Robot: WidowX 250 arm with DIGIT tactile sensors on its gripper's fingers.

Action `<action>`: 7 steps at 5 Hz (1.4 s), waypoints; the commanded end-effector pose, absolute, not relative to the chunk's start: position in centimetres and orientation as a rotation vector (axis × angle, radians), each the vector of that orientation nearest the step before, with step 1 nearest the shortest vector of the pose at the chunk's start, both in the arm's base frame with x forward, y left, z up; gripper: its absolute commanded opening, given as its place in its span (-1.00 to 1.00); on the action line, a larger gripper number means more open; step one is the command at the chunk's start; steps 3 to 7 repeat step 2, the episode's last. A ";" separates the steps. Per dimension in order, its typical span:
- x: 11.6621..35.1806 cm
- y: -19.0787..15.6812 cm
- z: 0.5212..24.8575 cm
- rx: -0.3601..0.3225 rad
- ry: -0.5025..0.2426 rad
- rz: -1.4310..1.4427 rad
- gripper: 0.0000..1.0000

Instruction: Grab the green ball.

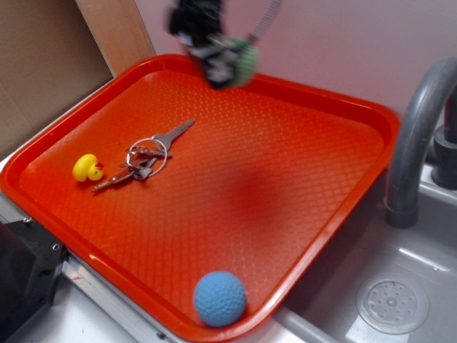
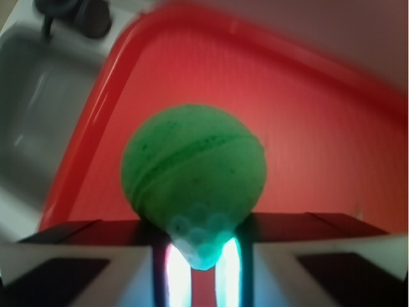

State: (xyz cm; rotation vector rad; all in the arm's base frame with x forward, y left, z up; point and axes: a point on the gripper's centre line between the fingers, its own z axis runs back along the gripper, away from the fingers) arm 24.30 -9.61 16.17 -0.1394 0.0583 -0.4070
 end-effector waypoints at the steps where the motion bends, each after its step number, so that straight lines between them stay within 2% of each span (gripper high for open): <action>1: 18.9 -6.6 21.9 -0.085 -0.128 -0.222 -1.00; 2: 18.7 -6.9 20.9 -0.051 -0.113 -0.234 -1.00; 7: 18.7 -6.9 20.9 -0.051 -0.113 -0.234 -1.00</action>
